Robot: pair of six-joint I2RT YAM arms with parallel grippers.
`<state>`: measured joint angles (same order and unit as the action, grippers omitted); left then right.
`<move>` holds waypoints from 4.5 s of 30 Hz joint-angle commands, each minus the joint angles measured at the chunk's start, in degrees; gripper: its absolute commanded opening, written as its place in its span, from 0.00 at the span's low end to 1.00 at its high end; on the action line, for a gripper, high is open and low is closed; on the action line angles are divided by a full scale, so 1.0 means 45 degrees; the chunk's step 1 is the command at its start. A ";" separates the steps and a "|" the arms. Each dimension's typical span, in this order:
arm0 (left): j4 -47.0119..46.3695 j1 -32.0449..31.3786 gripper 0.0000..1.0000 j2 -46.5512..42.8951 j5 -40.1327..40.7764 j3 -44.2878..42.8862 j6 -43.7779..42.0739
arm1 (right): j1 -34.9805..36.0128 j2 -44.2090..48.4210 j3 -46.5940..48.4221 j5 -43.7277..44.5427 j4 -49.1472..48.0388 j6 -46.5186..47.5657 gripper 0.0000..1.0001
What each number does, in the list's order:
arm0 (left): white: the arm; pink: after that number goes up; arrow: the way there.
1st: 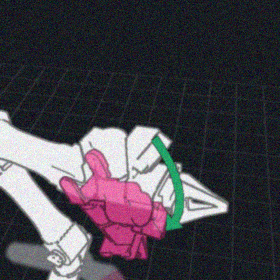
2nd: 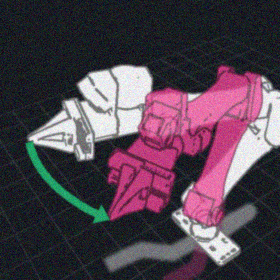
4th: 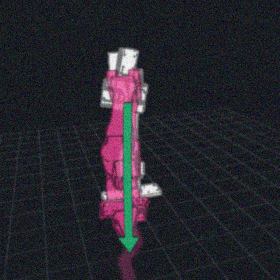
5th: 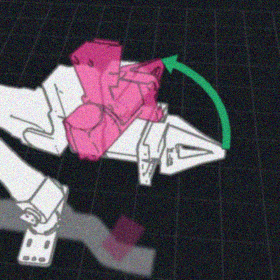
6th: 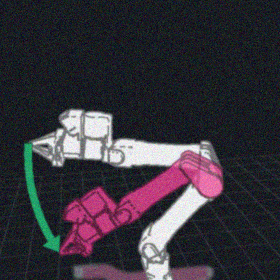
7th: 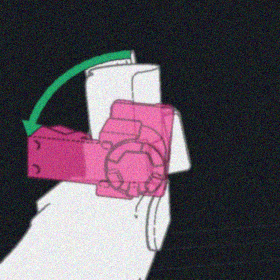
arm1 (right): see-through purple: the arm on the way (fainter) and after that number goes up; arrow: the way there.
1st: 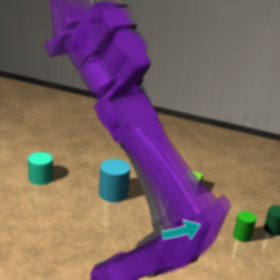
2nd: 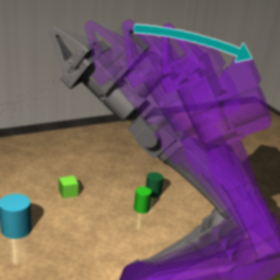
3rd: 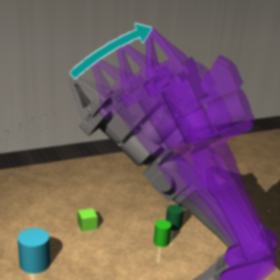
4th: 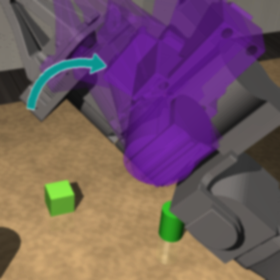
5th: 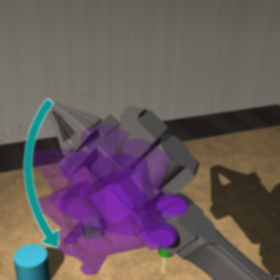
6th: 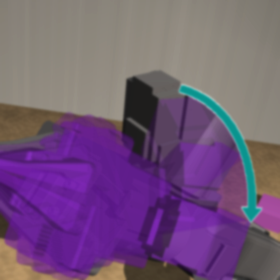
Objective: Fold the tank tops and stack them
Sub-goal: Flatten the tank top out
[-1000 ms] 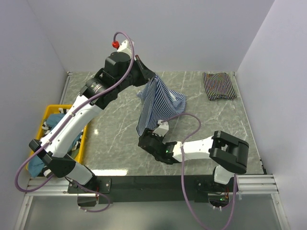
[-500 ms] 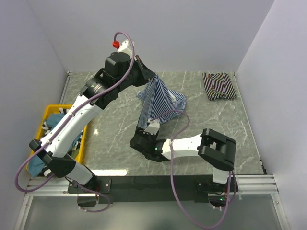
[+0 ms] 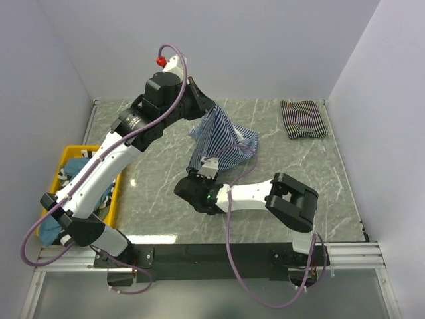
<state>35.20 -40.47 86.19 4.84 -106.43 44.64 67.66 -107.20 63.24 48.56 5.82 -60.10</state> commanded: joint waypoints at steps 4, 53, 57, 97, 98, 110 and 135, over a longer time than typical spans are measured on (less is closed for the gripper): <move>-0.0381 -0.0031 0.01 -0.0326 -0.0002 -0.0314 -0.0252 | -0.0055 -0.0183 0.0673 0.1299 0.0307 0.0250 0.45; -0.3095 0.3368 0.01 -0.4662 0.0330 0.0936 0.0684 | -0.4351 1.1383 0.5592 -0.1200 0.1500 1.2415 0.00; -0.4070 0.3368 0.00 -0.4526 0.0837 0.1970 0.1211 | -0.5964 1.0211 0.6470 -0.3343 0.1478 1.2224 0.00; -0.7862 0.5089 0.01 -0.9267 -0.2775 1.9213 0.6385 | -1.1091 1.0694 -0.6919 -1.3271 -0.0024 0.6364 0.09; -0.7861 0.4739 0.03 -0.9948 -0.2872 1.9682 0.6504 | -1.0935 1.1122 -0.7737 -1.3232 0.0052 0.6053 0.18; -0.2243 0.3876 0.55 -1.2320 -0.1293 1.7054 0.4866 | -1.0153 1.4661 -0.7609 -1.0108 0.3373 0.5327 0.56; -0.4561 0.6454 0.49 -0.1187 -0.0529 1.0256 0.2579 | -0.9895 0.8529 -0.8332 -0.9716 0.1224 0.2728 0.54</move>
<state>17.58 -11.86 80.12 4.34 -55.79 58.11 27.14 -67.94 25.58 4.03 9.50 -48.80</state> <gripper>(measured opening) 0.483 0.536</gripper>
